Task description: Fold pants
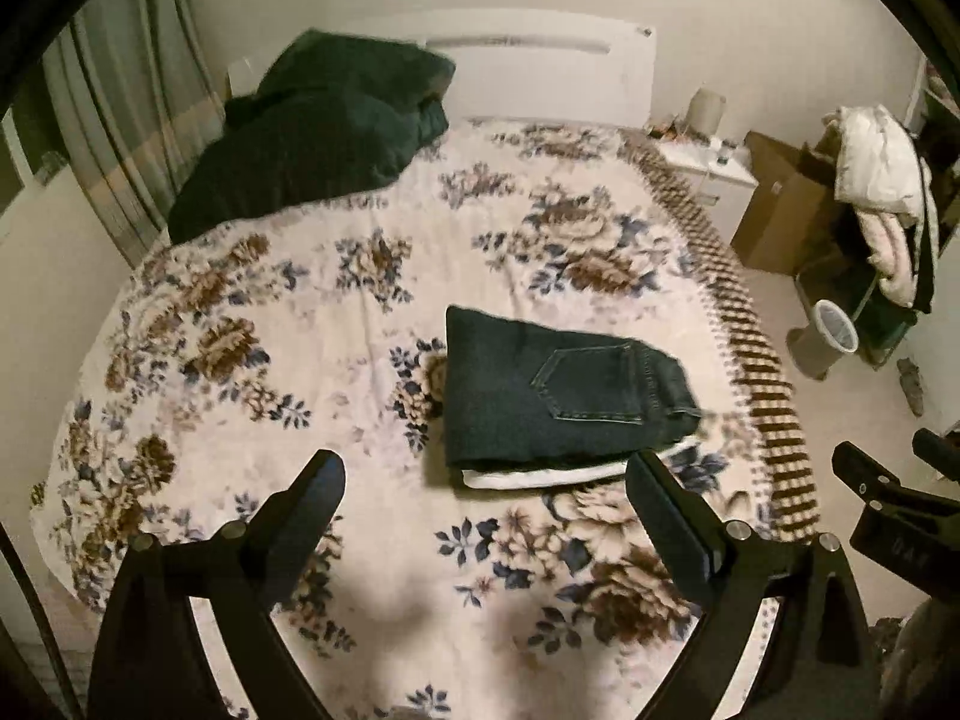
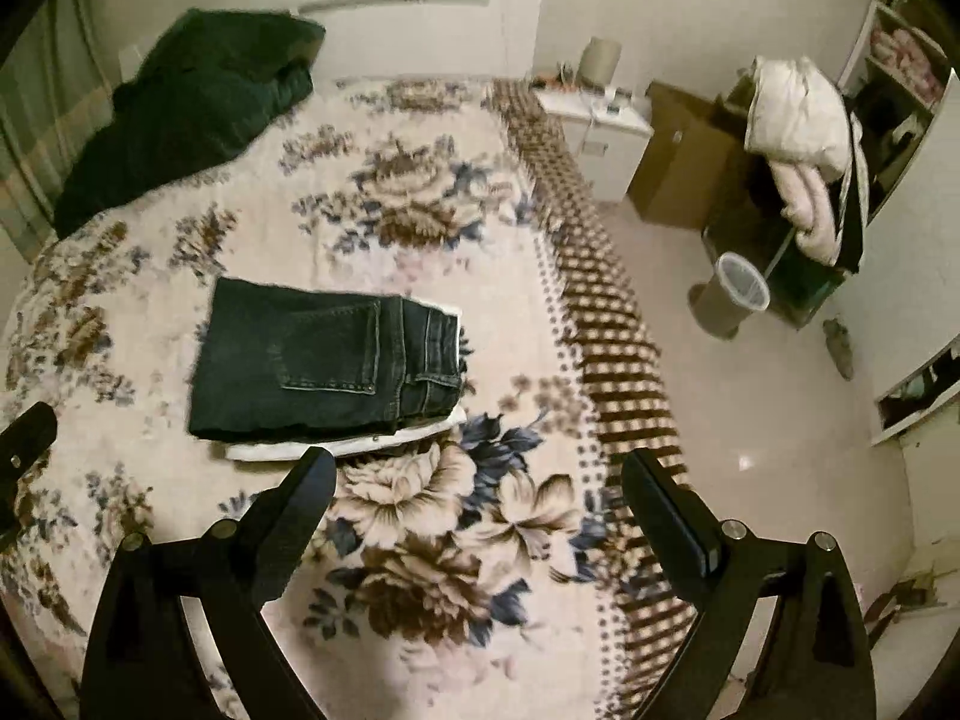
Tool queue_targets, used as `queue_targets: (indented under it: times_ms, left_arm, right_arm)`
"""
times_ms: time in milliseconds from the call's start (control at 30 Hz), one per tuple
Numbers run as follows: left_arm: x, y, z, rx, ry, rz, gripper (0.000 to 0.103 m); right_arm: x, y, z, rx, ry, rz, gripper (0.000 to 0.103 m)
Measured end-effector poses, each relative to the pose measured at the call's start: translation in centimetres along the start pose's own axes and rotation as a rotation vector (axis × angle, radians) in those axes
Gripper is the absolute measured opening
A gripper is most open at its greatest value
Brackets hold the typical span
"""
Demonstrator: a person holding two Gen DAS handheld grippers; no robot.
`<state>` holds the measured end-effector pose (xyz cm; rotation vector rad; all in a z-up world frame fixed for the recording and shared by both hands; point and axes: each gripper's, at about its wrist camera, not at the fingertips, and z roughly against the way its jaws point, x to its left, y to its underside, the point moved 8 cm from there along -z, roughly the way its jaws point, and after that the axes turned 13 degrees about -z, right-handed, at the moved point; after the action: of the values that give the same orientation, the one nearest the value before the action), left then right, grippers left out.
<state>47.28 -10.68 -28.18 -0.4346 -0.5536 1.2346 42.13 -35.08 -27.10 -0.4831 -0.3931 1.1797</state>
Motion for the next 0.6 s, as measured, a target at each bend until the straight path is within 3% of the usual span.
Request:
queue_targets:
  times_ms: [367, 600]
  left_arm:
    - [-0.3, 1.0, 16.4, -0.108, -0.020, -0.005, 0.096]
    - [0.1, 1.8, 24.3, -0.185, -0.050, 0.001, 0.096]
  right_arm:
    - [-1.8, 2.0, 20.8, -0.136, -0.085, 0.014, 0.098]
    - [-2.9, 3.6, 30.7, -0.218, -0.138, 0.010, 0.098]
